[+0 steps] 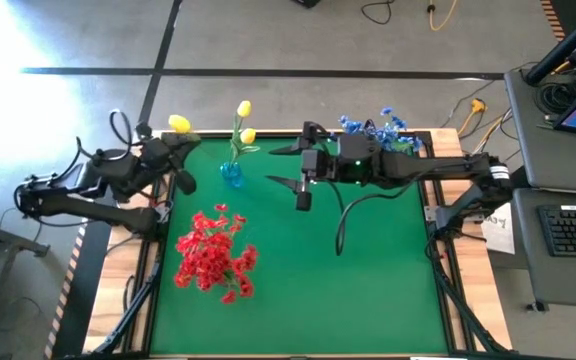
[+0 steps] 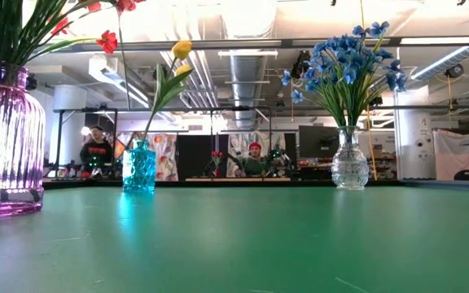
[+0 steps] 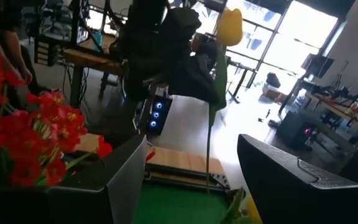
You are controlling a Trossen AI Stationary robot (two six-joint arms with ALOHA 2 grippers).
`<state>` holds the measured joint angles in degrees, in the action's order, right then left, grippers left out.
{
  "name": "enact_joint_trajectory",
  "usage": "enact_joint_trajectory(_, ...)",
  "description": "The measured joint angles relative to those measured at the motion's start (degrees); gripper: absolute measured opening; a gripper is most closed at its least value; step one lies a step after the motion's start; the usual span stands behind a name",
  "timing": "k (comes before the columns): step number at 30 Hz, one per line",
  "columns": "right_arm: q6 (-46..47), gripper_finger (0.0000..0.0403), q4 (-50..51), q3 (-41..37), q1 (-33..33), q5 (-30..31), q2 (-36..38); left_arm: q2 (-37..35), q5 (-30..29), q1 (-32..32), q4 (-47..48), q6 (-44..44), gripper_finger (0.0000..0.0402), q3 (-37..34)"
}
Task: Sort flowers into vase by color
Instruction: Put the yellow flower into the blue vase
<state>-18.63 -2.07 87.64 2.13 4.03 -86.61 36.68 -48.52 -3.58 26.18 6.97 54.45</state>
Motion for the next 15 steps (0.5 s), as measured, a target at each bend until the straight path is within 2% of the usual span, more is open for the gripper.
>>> enact_joint_trajectory(6,0.0,0.0244,6.7,0.0,0.2,0.0,3.8,3.4,7.1,10.0,-0.2,0.6,0.0001,0.2)
enact_joint_trajectory(15,2.0,0.0244,13.0,0.0,0.7,0.0,7.9,5.9,25.3,27.5,-0.8,-2.6,0.0001,0.2)
